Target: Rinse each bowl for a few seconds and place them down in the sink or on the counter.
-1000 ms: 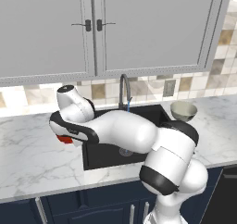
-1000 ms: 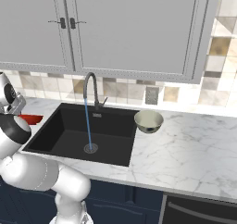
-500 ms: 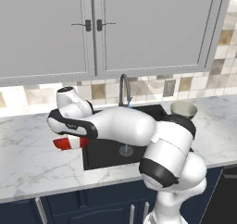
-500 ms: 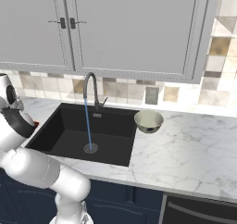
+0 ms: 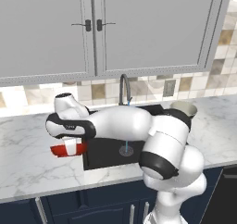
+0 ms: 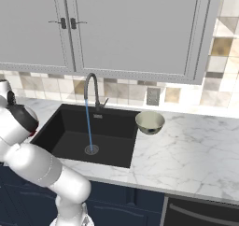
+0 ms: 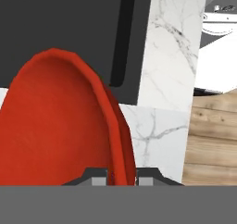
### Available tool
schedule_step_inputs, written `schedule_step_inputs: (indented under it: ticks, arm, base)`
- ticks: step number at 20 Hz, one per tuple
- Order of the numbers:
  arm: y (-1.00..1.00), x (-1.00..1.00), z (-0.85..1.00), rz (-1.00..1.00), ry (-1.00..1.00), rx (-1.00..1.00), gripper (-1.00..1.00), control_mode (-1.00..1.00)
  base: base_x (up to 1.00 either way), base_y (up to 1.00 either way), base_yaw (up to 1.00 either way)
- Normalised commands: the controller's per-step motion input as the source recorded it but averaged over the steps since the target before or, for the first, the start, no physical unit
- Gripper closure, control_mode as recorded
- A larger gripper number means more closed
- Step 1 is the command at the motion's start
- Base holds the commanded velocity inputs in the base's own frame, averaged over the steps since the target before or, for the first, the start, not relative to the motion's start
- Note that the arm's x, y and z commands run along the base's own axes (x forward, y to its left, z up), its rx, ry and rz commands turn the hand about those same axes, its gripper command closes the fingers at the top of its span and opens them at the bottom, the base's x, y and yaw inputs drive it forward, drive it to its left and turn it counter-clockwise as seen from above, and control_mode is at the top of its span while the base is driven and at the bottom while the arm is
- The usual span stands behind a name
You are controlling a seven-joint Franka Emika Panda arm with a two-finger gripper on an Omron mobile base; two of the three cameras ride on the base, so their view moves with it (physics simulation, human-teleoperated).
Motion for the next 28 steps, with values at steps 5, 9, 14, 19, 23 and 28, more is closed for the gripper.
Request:
schedule_step_inputs:
  ticks: [5,9,14,19,23,28]
  arm:
    - [0.11,-0.15,-0.32,0.0,0.05,0.0,1.0,-1.0]
    - [0.13,-0.19,-0.35,0.02,0.0,0.0,1.0,-1.0]
    - [0.02,-0.3,-0.38,0.04,0.01,0.0,1.0,-1.0]
    - [0.0,-0.28,-0.34,0.03,0.03,0.0,1.0,-1.0]
    - [0.0,-0.22,-0.23,0.03,0.04,0.0,1.0,-1.0]
    - [0.0,-0.13,-0.2,0.03,0.05,0.0,1.0,-1.0]
  base:
    - [0.0,0.0,0.0]
    - [0.0,0.0,0.0]
    - [0.0,0.0,0.0]
    - [0.0,0.0,0.0]
    - [0.0,0.0,0.0]
    - [0.0,0.0,0.0]
